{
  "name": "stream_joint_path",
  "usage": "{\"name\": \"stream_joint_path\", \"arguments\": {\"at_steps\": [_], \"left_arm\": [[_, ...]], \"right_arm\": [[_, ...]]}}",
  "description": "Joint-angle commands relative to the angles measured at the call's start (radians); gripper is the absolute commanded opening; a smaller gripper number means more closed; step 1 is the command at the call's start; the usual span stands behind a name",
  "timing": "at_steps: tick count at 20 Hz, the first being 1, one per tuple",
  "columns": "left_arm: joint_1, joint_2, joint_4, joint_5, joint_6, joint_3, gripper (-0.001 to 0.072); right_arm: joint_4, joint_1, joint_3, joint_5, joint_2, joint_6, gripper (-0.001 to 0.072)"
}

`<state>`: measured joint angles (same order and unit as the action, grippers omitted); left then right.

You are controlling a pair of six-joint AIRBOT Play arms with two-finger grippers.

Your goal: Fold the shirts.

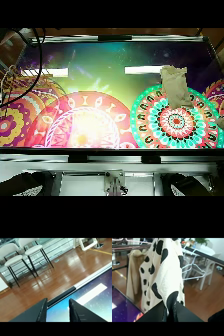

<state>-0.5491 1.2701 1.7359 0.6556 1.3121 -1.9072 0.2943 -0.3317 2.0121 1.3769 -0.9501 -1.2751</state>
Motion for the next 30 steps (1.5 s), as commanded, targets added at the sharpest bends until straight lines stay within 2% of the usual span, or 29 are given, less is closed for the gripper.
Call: {"name": "stream_joint_path", "arguments": {"at_steps": [1,5,8,14,23,30], "left_arm": [[0.0,0.0,0.0,0.0,0.028,0.0,0.033],[0.0,0.0,0.0,0.001,0.027,0.0,0.033],[0.0,0.0,0.0,0.001,0.027,0.0,0.033],[0.0,0.01,0.001,0.018,0.027,0.0,0.033],[0.001,0.011,0.001,0.038,0.027,0.0,0.033],[0.001,0.011,0.001,0.037,0.023,0.0,0.033]], "right_arm": [[-0.049,0.031,0.0,-0.034,-0.067,0.07,0.0068],[0.041,0.224,0.0,-0.084,-0.163,0.179,0.0068],[0.038,0.346,0.0,-0.109,-0.185,0.234,0.0068],[0.095,0.587,0.004,-0.181,-0.161,0.256,0.0068],[0.329,0.933,0.004,-0.2,-0.147,0.116,0.0068],[0.483,1.17,0.004,-0.147,-0.098,0.009,0.0067]]}}
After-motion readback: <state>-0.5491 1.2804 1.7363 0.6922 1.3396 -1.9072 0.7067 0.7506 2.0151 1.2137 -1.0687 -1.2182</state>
